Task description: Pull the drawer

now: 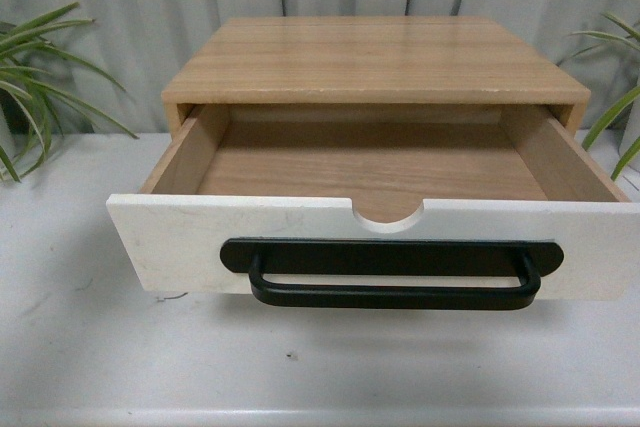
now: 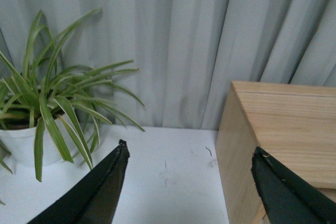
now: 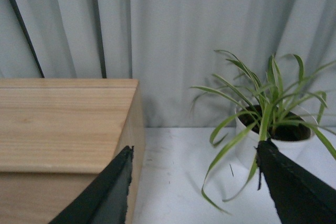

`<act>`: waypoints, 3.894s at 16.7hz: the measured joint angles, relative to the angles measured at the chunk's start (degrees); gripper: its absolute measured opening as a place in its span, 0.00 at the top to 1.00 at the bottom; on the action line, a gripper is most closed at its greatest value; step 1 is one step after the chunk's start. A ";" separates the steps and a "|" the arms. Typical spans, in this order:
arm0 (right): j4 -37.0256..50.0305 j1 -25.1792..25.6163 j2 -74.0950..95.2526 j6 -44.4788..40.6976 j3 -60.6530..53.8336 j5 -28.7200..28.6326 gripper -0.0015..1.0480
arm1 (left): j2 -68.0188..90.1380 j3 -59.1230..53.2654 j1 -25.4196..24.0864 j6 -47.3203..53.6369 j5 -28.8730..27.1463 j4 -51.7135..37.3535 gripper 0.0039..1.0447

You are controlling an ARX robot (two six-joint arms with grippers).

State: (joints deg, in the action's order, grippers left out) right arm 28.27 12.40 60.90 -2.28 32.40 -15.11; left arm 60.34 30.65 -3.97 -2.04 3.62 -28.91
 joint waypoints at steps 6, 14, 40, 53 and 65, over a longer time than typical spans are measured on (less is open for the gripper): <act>-6.69 -3.54 -26.82 1.40 -18.75 5.90 0.95 | -11.56 -17.18 3.89 1.07 -3.65 -6.69 0.98; -10.62 -12.39 -38.80 1.46 -28.15 15.17 0.98 | -26.64 -26.53 3.96 1.22 -3.65 -0.11 0.99; -28.50 -12.39 -60.70 1.49 -31.67 15.15 0.98 | -59.80 -30.08 3.98 1.22 -3.67 28.87 0.99; -28.46 -12.39 -60.70 1.46 -31.67 15.15 0.43 | -59.80 -30.08 3.98 1.22 -3.67 29.11 0.43; -28.46 -12.39 -60.70 1.55 -31.67 15.15 0.06 | -59.80 -30.08 3.98 1.29 -3.67 29.11 0.06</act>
